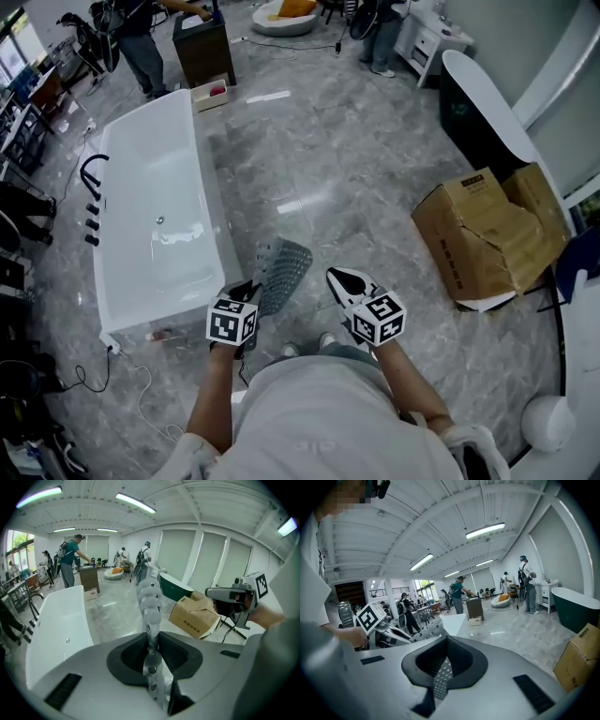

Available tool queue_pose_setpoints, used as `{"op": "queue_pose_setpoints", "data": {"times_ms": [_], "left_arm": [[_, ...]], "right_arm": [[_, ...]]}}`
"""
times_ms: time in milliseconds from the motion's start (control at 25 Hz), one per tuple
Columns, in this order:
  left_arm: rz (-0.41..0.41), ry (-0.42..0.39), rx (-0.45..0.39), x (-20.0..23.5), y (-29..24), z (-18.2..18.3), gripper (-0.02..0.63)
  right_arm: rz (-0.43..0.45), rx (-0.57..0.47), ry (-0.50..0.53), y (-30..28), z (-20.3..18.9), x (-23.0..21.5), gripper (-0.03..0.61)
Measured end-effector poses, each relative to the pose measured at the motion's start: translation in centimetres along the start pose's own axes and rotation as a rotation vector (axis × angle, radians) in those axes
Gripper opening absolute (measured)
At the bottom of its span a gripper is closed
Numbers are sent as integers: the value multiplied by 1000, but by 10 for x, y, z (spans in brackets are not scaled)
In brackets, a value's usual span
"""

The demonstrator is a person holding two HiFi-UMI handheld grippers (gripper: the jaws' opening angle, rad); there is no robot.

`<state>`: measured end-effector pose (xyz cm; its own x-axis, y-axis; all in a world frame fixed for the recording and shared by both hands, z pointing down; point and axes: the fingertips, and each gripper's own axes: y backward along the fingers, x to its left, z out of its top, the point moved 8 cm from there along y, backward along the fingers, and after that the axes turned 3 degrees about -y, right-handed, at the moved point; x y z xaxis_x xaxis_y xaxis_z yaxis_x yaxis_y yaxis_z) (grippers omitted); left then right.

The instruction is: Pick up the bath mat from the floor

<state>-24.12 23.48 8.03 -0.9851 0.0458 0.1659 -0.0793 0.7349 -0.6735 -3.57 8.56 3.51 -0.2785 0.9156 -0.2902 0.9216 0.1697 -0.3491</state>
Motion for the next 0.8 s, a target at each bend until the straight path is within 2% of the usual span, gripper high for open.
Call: {"op": "queue_pose_setpoints", "data": {"times_ms": [240,480,800], "left_arm": [[71,18,-183,-11,35,31,83],[144,74,-394,-12,70,46,83],[255,-4,-576,-19,111,62,84]], "right_arm": [[25,-42,24,12,23,-7,26],[70,-97,55,17,50,-2,26],[139,-143,101,11,77,12,26]]}}
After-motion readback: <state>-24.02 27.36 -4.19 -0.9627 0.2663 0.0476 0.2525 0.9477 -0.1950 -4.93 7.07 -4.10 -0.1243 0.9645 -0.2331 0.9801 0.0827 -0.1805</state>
